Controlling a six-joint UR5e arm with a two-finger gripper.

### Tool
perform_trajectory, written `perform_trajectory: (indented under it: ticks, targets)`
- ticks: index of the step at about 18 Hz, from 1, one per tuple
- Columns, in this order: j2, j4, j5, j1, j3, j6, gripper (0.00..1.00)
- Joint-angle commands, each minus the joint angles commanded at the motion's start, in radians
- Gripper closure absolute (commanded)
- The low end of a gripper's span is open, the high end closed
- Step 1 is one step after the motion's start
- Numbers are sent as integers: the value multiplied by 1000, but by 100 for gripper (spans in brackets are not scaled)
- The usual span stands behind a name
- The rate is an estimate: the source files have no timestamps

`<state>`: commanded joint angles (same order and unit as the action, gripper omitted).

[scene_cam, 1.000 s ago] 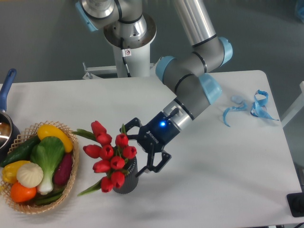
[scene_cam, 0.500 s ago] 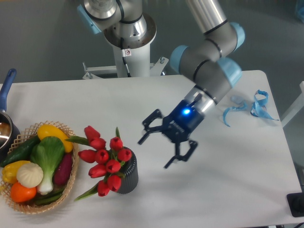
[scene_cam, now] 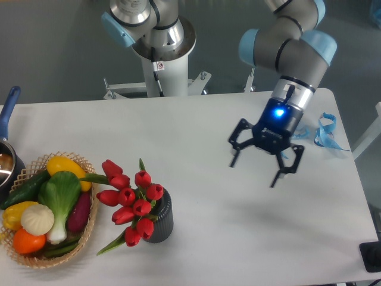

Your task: Insert the flowers into the vase

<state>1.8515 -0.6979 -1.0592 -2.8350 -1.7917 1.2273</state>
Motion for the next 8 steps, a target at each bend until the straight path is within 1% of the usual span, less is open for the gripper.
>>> perform_trajectory:
  ticks: [1,4,5,6,8]
  targets:
    - [-15,-8,-78,15,-8,-12,0]
    - [-17,-11,-165,23,-26,6,0]
    - [-18,-14,-198,34,-35,20,0]
    - [-18,-14,-223,54,-34,26,0]
    - [-15,-17,-272,69,-35,26,0]
